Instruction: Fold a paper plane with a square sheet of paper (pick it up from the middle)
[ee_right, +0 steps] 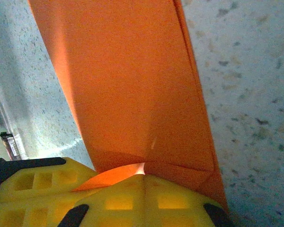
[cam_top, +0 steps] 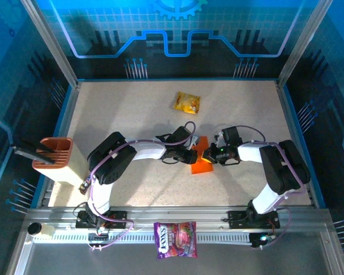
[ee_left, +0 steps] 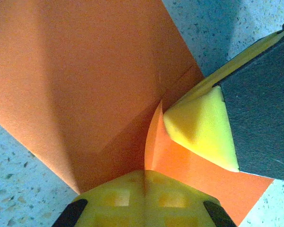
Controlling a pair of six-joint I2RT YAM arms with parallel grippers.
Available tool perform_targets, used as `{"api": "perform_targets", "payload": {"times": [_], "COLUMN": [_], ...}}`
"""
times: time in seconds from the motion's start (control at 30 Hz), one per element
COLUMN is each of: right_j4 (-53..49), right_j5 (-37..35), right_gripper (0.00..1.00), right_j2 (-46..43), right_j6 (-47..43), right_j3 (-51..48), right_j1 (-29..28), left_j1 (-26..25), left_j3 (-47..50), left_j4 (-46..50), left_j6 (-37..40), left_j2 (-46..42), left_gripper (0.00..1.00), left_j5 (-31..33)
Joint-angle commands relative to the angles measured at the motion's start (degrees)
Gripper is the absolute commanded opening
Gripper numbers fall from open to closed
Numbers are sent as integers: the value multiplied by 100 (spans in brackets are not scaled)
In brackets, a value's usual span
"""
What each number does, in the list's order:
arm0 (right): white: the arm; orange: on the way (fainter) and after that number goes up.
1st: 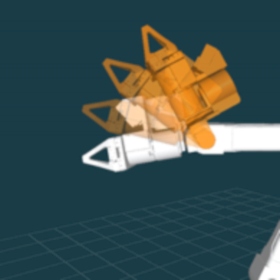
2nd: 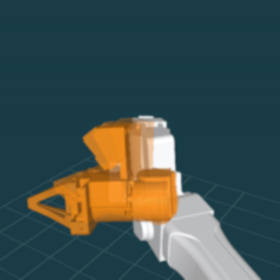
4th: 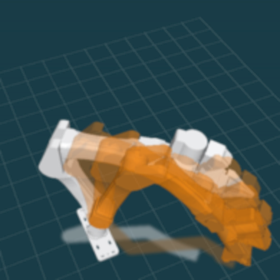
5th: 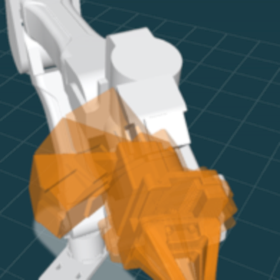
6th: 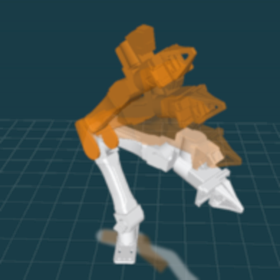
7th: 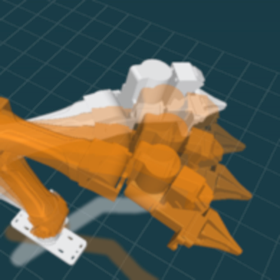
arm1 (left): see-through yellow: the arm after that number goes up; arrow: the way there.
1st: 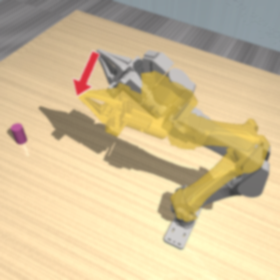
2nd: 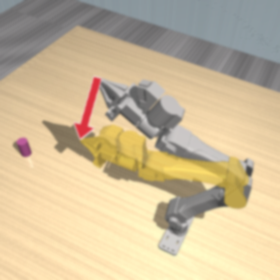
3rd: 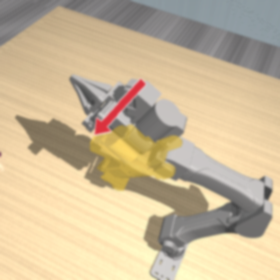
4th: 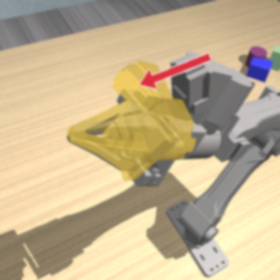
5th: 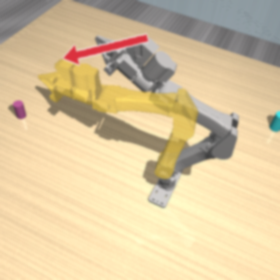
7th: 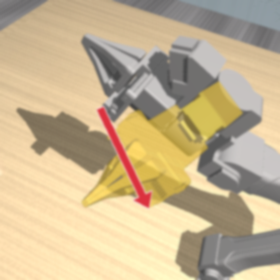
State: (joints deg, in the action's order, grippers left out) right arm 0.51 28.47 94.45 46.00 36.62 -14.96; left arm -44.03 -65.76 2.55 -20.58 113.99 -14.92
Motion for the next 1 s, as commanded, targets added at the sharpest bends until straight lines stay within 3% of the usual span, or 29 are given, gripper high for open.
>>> {"api": "perform_targets", "payload": {"times": [0.0,0.23,0.47,0.67,0.83,0.97], "right_j4": [-550,-853,-794,-798,-800,-812], "right_j5": [-471,-629,-770,-803,-799,-808], "right_gripper": [0,0,0,0,0,0], "right_j2": [75,-13,203,220,253,242], "right_j6": [-217,-307,-172,-153,-156,-158], "right_j3": [-92,99,38,52,66,47], "right_j1": [-44,-43,-84,-87,-87,-90], "left_j1": [61,69,74,79,81,79], "left_j3": [-51,-180,-471,-384,-290,-319], "left_j4": [517,646,899,1086,1280,1097], "left_j6": [140,94,-117,-332,-686,-800], "left_j2": [211,160,-42,-479,-874,-847], "left_gripper": [2,8,24,36,38,25], "left_j5": [37,26,36,449,767,221]}}
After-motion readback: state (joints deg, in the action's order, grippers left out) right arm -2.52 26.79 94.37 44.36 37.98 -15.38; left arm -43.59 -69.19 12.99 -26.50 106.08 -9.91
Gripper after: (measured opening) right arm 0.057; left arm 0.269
